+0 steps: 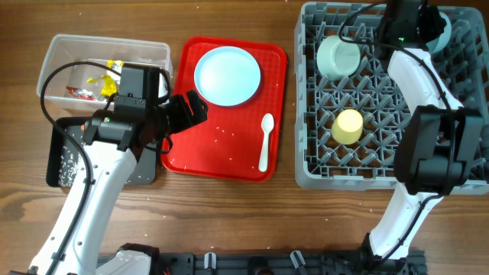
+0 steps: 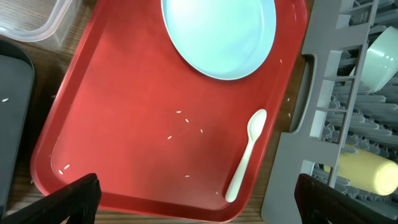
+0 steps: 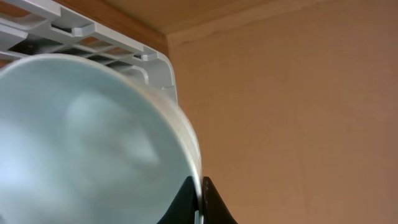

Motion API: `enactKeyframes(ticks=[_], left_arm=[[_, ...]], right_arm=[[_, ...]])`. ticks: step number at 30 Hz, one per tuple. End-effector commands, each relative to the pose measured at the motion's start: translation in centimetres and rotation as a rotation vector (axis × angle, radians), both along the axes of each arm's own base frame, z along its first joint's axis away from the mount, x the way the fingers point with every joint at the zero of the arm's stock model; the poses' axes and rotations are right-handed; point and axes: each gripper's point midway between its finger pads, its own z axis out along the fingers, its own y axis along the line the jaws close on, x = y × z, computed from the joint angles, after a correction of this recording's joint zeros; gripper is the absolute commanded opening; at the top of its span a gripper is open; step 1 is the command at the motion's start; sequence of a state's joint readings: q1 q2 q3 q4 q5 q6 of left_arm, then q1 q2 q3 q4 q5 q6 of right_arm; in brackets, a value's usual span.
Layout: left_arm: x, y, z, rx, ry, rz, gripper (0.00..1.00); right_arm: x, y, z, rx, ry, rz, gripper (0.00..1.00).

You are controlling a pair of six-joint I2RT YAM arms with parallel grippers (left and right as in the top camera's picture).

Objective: Sort waste into correct bins and load items into the dishwasher rack
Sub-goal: 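Lower the light-blue bowl into the rack's back row and open the right gripper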

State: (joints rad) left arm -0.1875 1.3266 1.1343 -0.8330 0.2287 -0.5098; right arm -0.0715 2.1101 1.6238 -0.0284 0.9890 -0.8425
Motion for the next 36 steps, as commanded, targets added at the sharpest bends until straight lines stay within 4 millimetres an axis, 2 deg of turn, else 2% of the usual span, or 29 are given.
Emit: enactKeyframes(ticks=[1,7,12,16,21,28,36], left_arm=[[0.3,0.4,0.8,0.011,-0.029,0.006,1.00],[0.3,0.4,0.8,0.010,-0.029,0.006,1.00],[0.3,0.4,0.8,0.010,-0.029,0.006,1.00],[0.3,0.4,0.8,0.010,-0.029,0.006,1.00],[0.3,0.4,0.8,0.010,-0.029,0.006,1.00],[0.3,0.4,0.8,0.010,-0.029,0.006,1.00],[0.3,0.4,0.8,0.010,-0.029,0.006,1.00]], right_arm=[[-0.3,-0.1,-1.2,-0.023,0.052,-0.005,0.04],[-0.5,-0.1,-1.5,-0.021,0.058,-0.007,0.04],[-1.4,0.1,-3.8,0.000,0.085,-0.011,0.04],[-1.5,1.4,-4.9,0.005,0.107,0.010,0.04],[-1.2,3.1,-3.4,-0.043,0.057,-0.007,0.04],[-2.7,3.7,-1.9,-0.126,0.040,-0.113,0.04],[-3.3,5.0,-1.6,-0.151,0.027,-0.144,0.04]])
